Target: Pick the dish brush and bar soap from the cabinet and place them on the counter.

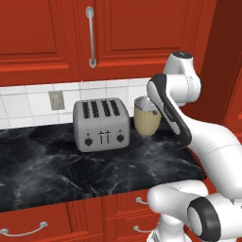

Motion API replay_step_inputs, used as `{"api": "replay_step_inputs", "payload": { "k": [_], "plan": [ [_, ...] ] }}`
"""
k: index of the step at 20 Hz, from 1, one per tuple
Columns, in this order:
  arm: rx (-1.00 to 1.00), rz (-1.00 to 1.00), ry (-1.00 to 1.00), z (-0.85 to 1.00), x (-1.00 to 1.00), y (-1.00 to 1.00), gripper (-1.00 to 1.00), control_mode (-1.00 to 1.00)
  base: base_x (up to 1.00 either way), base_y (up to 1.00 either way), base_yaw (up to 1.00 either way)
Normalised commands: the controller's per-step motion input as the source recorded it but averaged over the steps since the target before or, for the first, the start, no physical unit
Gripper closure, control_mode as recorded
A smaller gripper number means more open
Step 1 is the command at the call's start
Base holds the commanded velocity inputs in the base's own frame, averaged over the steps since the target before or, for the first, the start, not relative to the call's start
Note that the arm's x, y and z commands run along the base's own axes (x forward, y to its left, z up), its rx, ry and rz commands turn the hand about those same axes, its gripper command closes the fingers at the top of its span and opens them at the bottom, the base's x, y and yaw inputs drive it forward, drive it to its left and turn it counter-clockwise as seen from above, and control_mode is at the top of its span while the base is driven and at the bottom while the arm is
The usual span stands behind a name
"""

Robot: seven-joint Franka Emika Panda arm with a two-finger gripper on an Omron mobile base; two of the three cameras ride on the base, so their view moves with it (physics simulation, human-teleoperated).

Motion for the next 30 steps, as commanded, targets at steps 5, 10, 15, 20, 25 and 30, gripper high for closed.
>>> {"api": "replay_step_inputs", "payload": {
  "k": [5, 10, 15, 20, 25, 30],
  "plan": [
    [0.0, 0.0, -0.03, 0.0, -0.07, 0.01, -1.0, -1.0, 0.0, 0.0, 0.0],
    [0.0, 0.01, -0.12, 0.1, -0.19, 0.06, -1.0, -1.0, 0.0, 0.0, 0.0],
    [0.0, 0.01, -0.17, 0.21, -0.24, 0.05, -1.0, -1.0, 0.0, 0.0, 0.0],
    [0.0, 0.0, -0.23, 0.24, -0.29, 0.07, -1.0, -1.0, 0.0, 0.0, 0.0],
    [0.0, 0.0, -0.24, 0.25, -0.27, 0.06, -1.0, -1.0, 0.0, 0.0, 0.0],
    [0.01, 0.0, -0.21, 0.27, -0.2, 0.06, -1.0, -1.0, 0.0, 0.0, 0.0]
  ]
}}
